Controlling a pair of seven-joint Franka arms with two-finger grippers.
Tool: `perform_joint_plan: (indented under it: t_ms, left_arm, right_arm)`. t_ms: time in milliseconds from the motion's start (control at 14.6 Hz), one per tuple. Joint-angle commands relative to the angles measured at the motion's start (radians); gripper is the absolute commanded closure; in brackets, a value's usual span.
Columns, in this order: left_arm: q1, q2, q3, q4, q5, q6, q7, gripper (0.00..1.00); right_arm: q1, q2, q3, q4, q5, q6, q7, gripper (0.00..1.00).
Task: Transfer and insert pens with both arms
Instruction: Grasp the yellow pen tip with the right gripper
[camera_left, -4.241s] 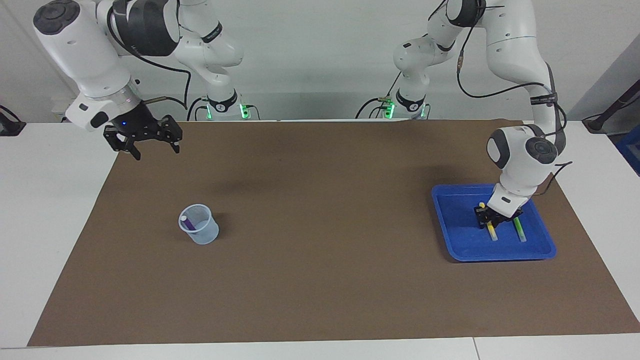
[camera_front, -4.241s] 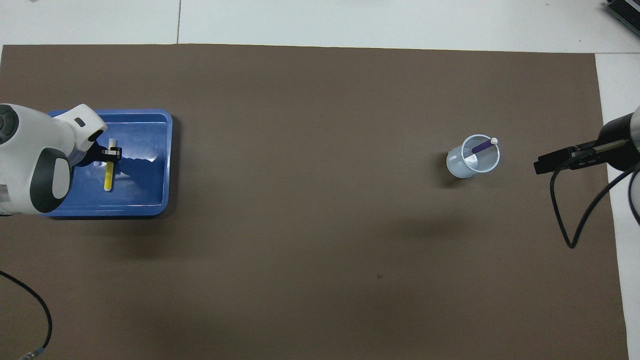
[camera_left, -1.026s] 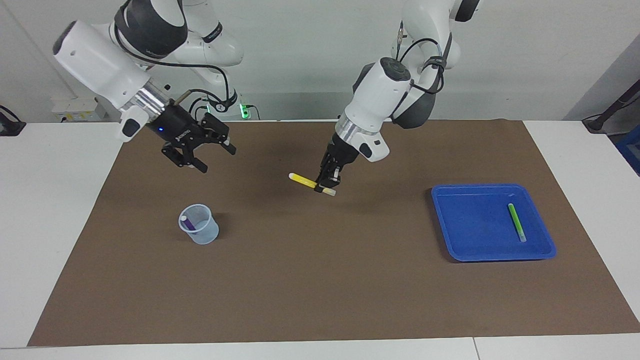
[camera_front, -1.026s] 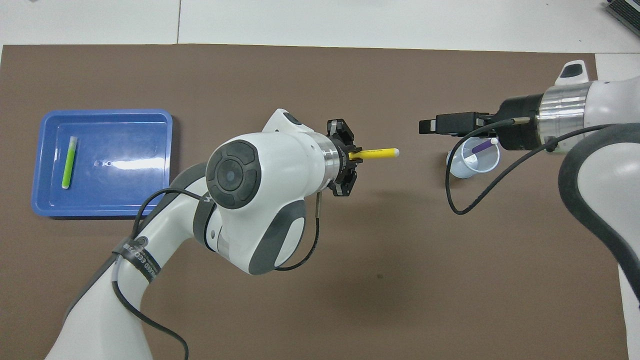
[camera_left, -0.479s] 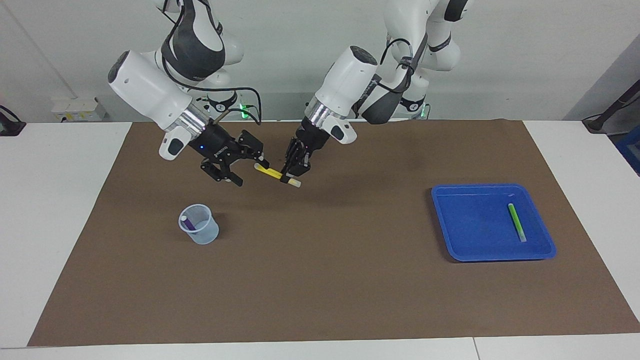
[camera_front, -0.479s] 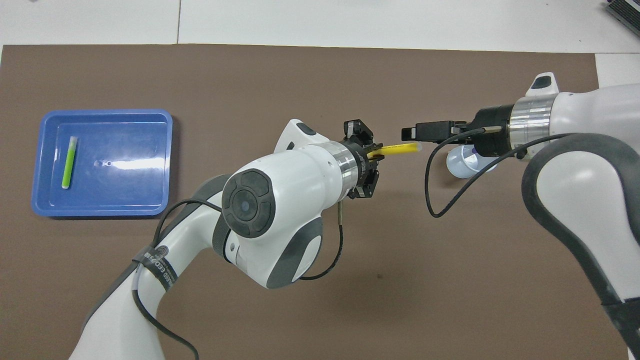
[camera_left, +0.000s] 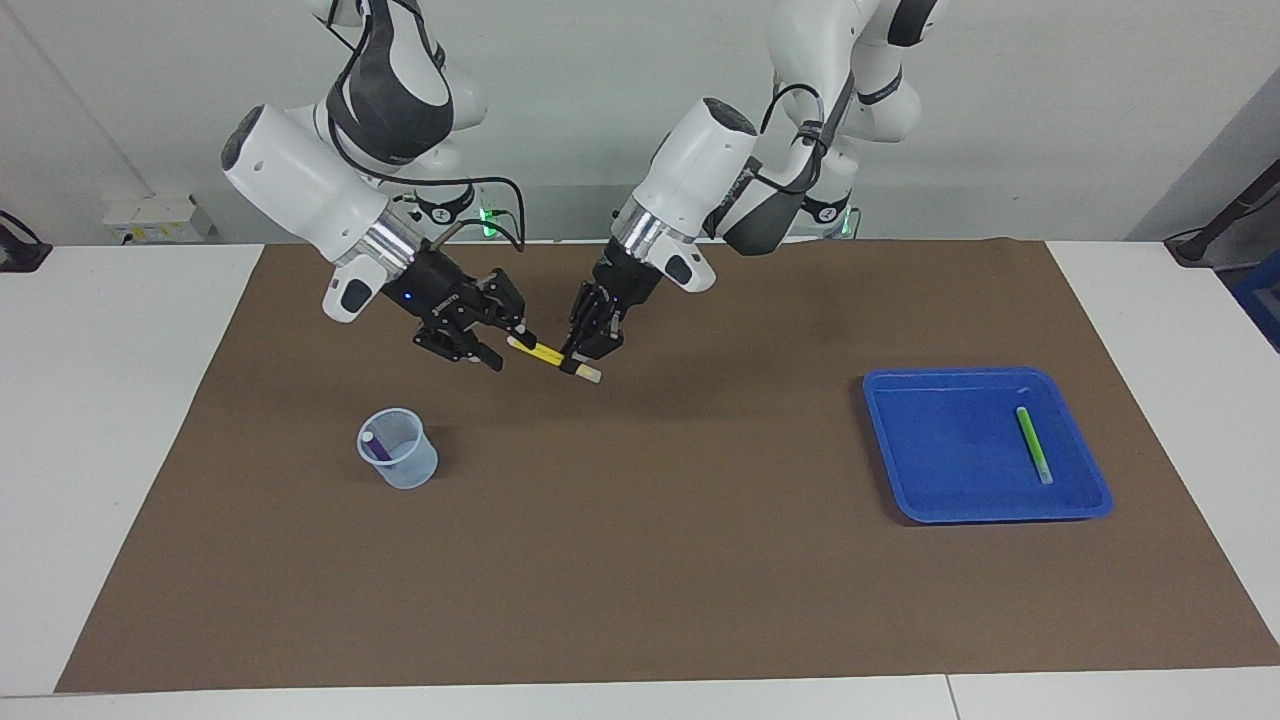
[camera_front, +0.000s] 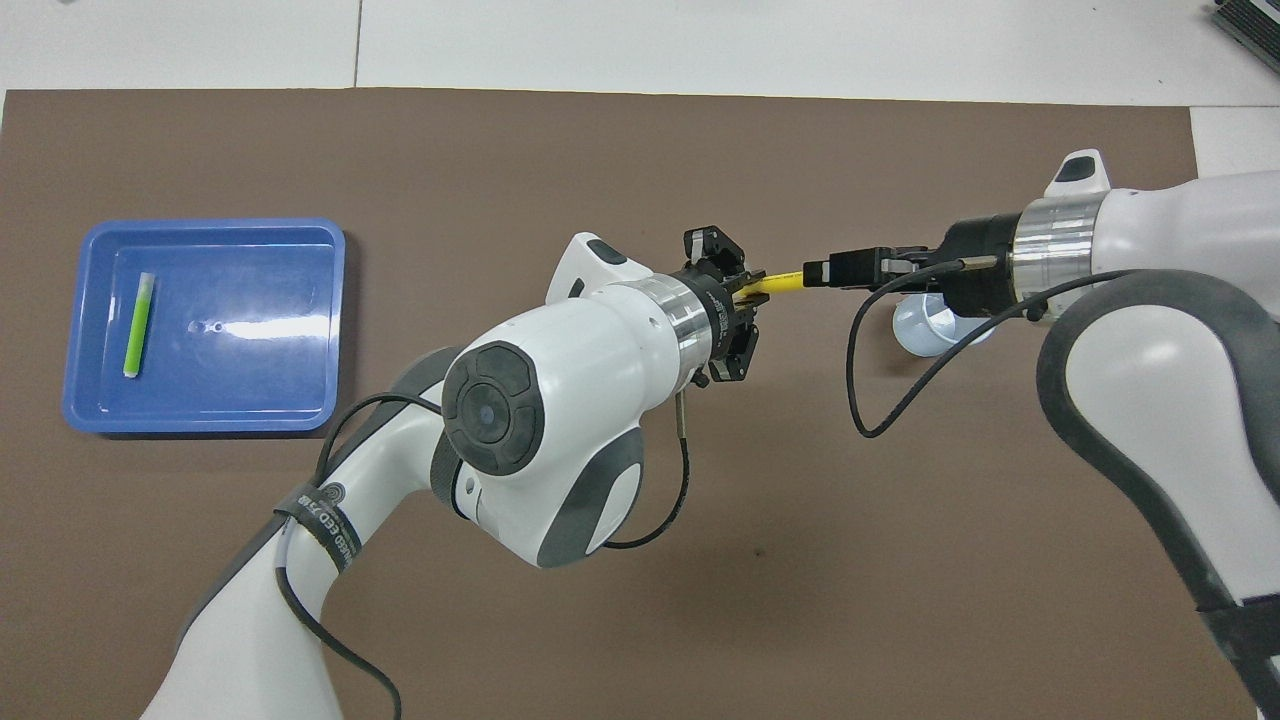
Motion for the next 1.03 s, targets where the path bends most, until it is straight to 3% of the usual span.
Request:
perform_joint_plan:
  t_ms: [0, 342, 958]
  left_arm:
    - [-0.011, -0.007, 0.010, -0.010, -0.013, 0.027, -0.009, 1.00]
    - [-0.017, -0.004, 0.010, -0.009, -0.012, 0.052, -0.009, 1.00]
    - [-0.015, 0.007, 0.010, -0.009, -0.012, 0.057, -0.004, 1.00]
  right_arm:
    - [0.003, -0.009, 0.004, -0.016, 0.020, 0.027, -0.008, 0.46]
    - [0.034, -0.004, 0.004, -0.003, 0.020, 0.070, 0.029, 0.46]
    - [0.026, 0.010, 0.004, 0.026, 0.015, 0.052, 0.020, 0.62]
